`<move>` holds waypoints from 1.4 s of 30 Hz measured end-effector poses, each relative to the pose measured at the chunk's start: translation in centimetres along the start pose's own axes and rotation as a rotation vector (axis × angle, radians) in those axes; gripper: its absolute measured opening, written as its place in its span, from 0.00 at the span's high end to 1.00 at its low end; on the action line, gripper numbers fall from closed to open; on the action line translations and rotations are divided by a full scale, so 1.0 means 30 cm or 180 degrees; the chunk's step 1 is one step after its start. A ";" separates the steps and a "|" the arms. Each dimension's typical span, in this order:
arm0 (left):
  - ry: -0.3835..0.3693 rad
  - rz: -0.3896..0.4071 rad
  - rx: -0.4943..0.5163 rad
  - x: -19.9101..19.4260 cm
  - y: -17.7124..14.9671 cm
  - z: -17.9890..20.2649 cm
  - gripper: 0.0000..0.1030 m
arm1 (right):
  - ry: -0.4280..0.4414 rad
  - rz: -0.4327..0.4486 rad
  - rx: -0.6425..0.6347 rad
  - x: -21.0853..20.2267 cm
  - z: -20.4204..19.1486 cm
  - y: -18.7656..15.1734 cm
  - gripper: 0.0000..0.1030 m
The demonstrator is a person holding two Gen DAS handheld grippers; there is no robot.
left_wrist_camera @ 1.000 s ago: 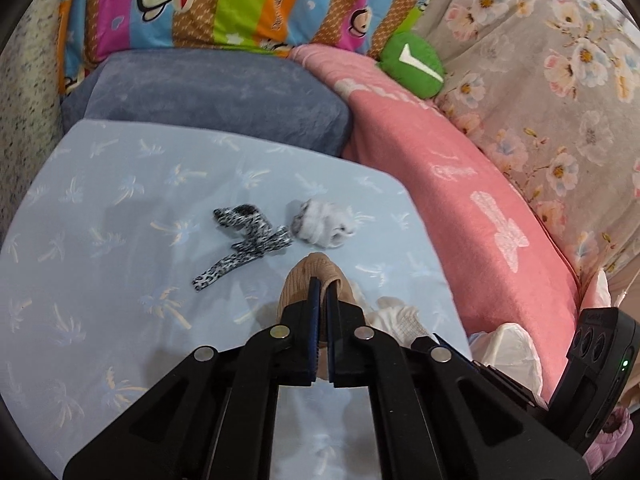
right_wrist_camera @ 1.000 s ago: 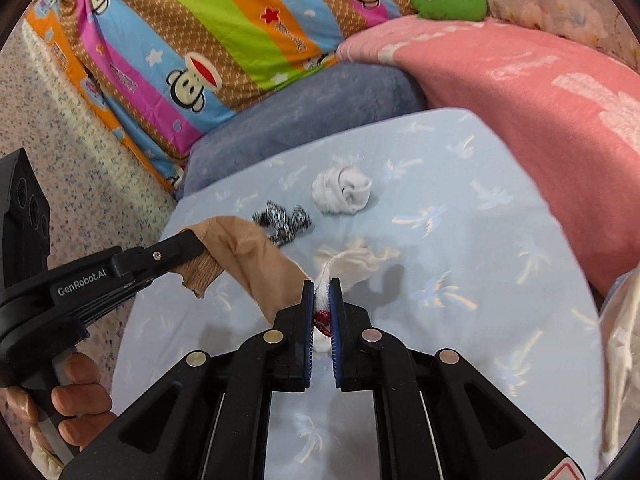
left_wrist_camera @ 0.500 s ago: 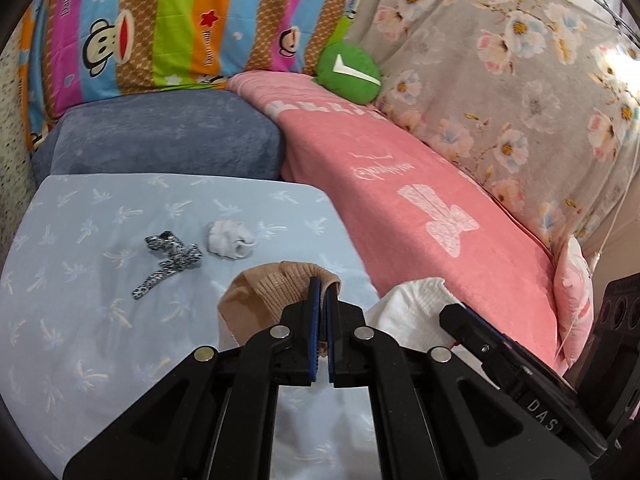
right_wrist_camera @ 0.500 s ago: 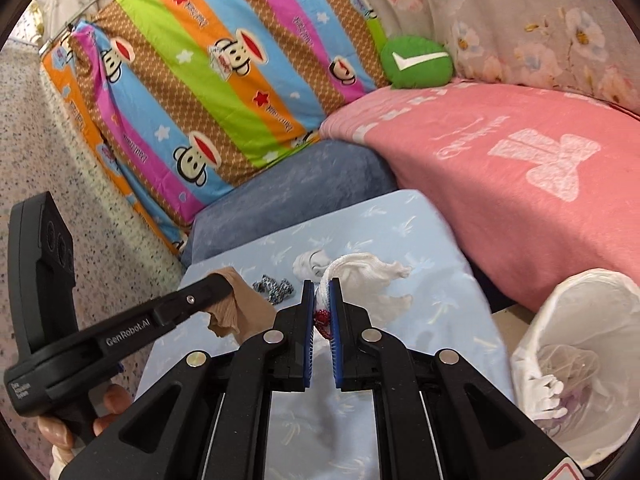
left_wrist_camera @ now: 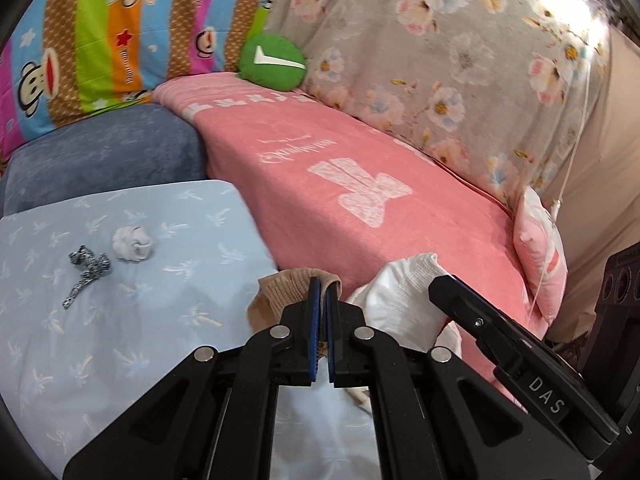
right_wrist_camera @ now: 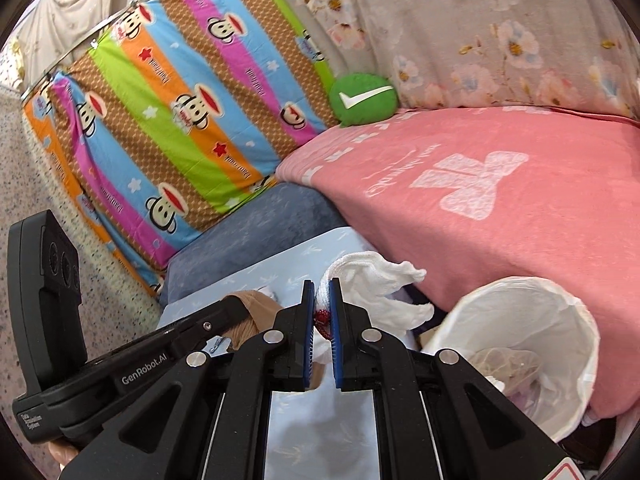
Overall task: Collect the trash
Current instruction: 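Carry the tan stocking and white cloth over the bin with both tools, then open both tools to drop the stocking and white cloth into the bin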
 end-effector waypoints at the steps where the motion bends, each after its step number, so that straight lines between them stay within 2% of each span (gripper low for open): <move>1: -0.0020 -0.0019 0.0038 0.008 -0.006 0.025 0.97 | -0.0021 0.0013 0.0019 -0.009 0.019 0.002 0.93; 15: -0.0189 -0.0261 0.0339 0.118 -0.083 0.260 0.97 | -0.0281 0.0112 0.0315 -0.115 0.268 -0.016 0.93; 28: -0.0154 -0.0480 0.0372 0.205 -0.137 0.310 0.95 | -0.0383 0.0107 0.0436 -0.116 0.370 -0.026 0.87; 30: -0.0114 -0.0494 0.0369 0.213 -0.141 0.307 0.86 | -0.0390 0.0104 0.0445 -0.112 0.378 -0.028 0.87; 32: -0.0061 -0.0437 0.0333 0.209 -0.136 0.299 0.55 | -0.0385 0.0096 0.0459 -0.108 0.384 -0.031 0.86; 33: -0.0041 -0.0388 0.0323 0.205 -0.130 0.296 0.50 | -0.0385 0.0092 0.0464 -0.107 0.386 -0.033 0.85; 34: -0.0028 -0.0339 0.0324 0.199 -0.124 0.293 0.48 | -0.0386 0.0089 0.0467 -0.107 0.386 -0.034 0.84; 42: 0.0024 -0.0315 0.0350 0.198 -0.118 0.290 0.48 | -0.0363 0.0069 0.0460 -0.100 0.383 -0.043 0.82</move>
Point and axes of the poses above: each gripper's, at about its wrist camera, not at the fingertips, and x roughly the way its jaws point, z to its right, y to its top, the point moved 8 cm from there along x, roughly the way its jaws point, and after that the axes turned 8 degrees about -x, right-handed, at the moved point
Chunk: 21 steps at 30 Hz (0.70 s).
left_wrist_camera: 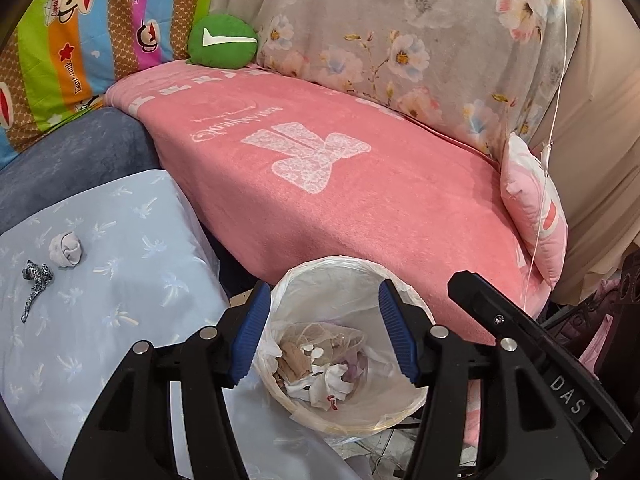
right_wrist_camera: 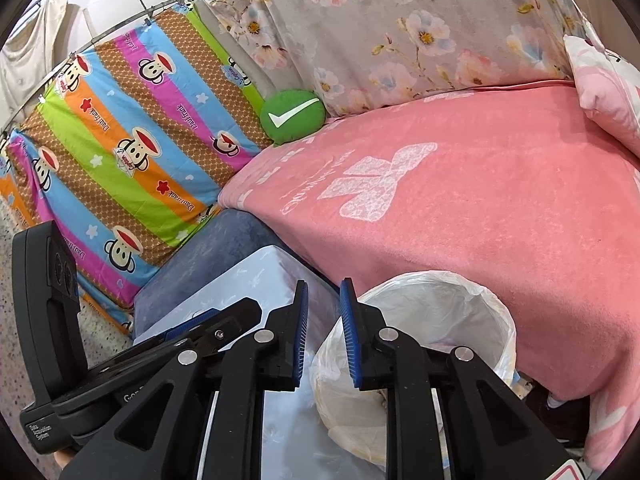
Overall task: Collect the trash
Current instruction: 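Open both tools to drop the stocking and white cloth into the bin, then move both open tools back toward the scrunchie and sock on the table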
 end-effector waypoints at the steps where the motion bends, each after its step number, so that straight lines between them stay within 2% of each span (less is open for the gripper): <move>1: 0.0004 0.0001 0.0002 0.000 0.000 0.000 0.48 | 0.0001 -0.0003 -0.0001 0.001 0.000 0.000 0.81; 21: 0.0049 0.0022 -0.0079 -0.017 -0.003 -0.049 0.48 | 0.0064 -0.0106 -0.0132 0.034 -0.056 -0.014 0.79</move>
Point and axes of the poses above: each gripper's, at about its wrist camera, not at the fingertips, and x roughly the way its jaws point, z to its right, y to its top, the point moved 8 cm from there along x, roughly the way its jaws point, and after that the axes turned 8 degrees about -x, right-handed, at the moved point
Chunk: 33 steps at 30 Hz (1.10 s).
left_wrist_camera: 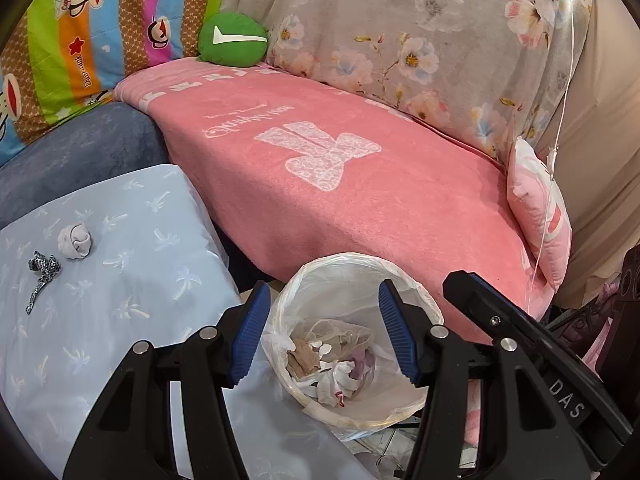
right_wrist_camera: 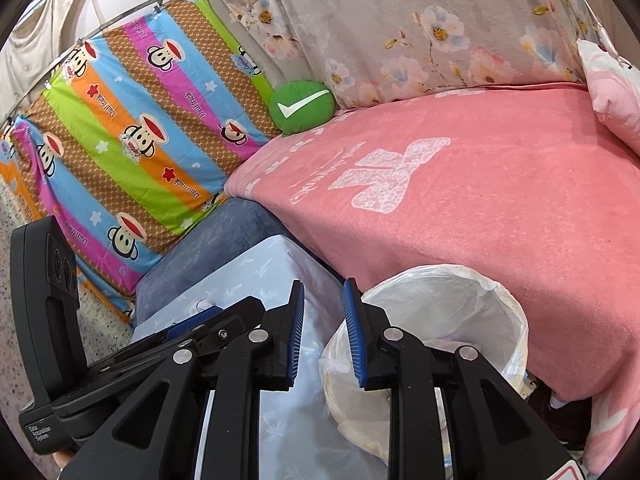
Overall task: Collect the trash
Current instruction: 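Move both open tools back toward the scrunchie and sock on the table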
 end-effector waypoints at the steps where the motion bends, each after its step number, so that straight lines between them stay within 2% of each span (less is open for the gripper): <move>1: 0.0005 0.0005 -0.0005 -0.004 0.001 -0.004 0.48 | 0.0001 -0.0011 -0.0013 0.003 -0.006 -0.002 0.79; 11: 0.0071 0.0047 -0.0152 -0.025 0.001 -0.093 0.47 | -0.0014 -0.0194 -0.0176 0.054 -0.070 -0.039 0.78; 14: 0.0145 0.0074 -0.0196 -0.033 0.001 -0.140 0.47 | -0.0039 -0.0287 -0.0276 0.080 -0.102 -0.058 0.74; 20: 0.0266 0.0106 -0.0350 -0.053 -0.002 -0.251 0.47 | -0.0043 -0.0472 -0.0468 0.143 -0.180 -0.099 0.73; 33: 0.0923 0.0250 -0.0660 -0.126 -0.014 -0.610 0.47 | 0.0063 -0.0774 -0.0906 0.319 -0.438 -0.185 0.71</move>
Point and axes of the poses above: each gripper's, at about its wrist camera, not at the fingertips, and x roughly the way its jaws point, z to its right, y to its top, the point moved 8 cm from there along x, roughly the way its jaws point, and after that the axes turned 8 degrees about -x, right-handed, at the moved point
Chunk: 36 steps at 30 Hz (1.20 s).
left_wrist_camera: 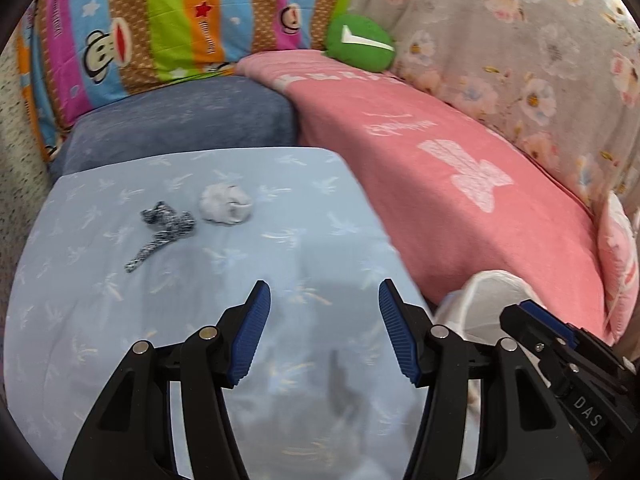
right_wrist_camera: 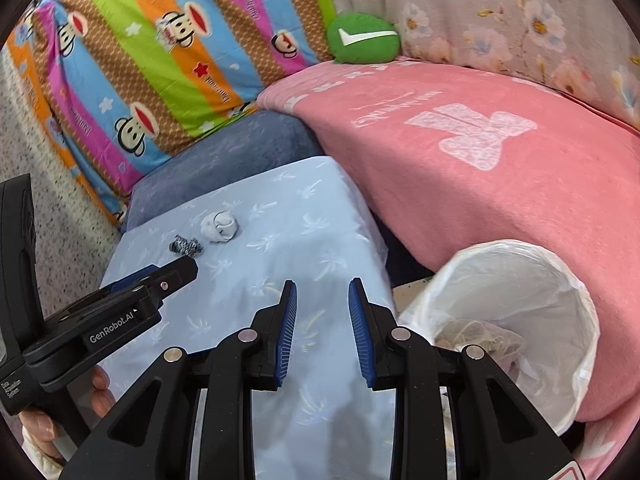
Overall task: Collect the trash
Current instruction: 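Move both open tools back toward the scrunchie and sock on the table, then grasp the leopard-print scrunchie with the left tool while the right tool grasps the white sock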
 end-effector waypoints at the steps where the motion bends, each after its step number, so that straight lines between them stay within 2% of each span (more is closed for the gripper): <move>1: 0.0047 0.0008 -0.0012 0.002 0.001 -0.026 0.47 | 0.0010 -0.0017 -0.0036 0.016 -0.023 0.004 0.70; 4: 0.0211 0.0026 -0.0074 0.011 0.015 -0.119 0.38 | 0.0045 -0.0067 -0.0148 0.062 -0.096 0.011 0.68; 6: 0.0308 0.0033 -0.0118 0.018 0.025 -0.182 0.35 | 0.0056 -0.0104 -0.0220 0.099 -0.139 0.022 0.66; 12: 0.0593 0.0010 -0.0297 0.054 0.057 -0.374 0.19 | 0.0067 -0.0199 -0.0442 0.215 -0.253 0.060 0.47; 14: 0.0660 -0.0033 -0.0376 0.078 0.072 -0.436 0.13 | 0.0083 -0.0242 -0.0532 0.272 -0.291 0.085 0.45; 22: 0.0679 -0.0168 -0.0497 0.198 0.143 -0.555 0.12 | 0.0137 -0.0382 -0.0644 0.516 -0.393 0.205 0.40; 29: 0.0645 -0.0231 -0.0454 0.317 0.202 -0.581 0.12 | 0.0319 -0.0457 -0.0605 0.692 -0.478 0.296 0.40; 32: 0.0570 -0.0302 -0.0433 0.366 0.214 -0.583 0.12 | 0.0334 -0.0455 -0.0728 0.752 -0.529 0.341 0.40; 36: 0.0559 -0.0376 -0.0372 0.409 0.211 -0.587 0.12 | 0.0373 -0.0590 -0.0809 0.850 -0.567 0.356 0.40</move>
Point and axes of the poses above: each gripper's, at about its wrist camera, not at the fingertips, and x roughly the way its jaws point, z to its right, y to its top, the point moved 8 cm from there along x, roughly the way its jaws point, and after that the axes turned 8 degrees about -x, right-handed, at the moved point
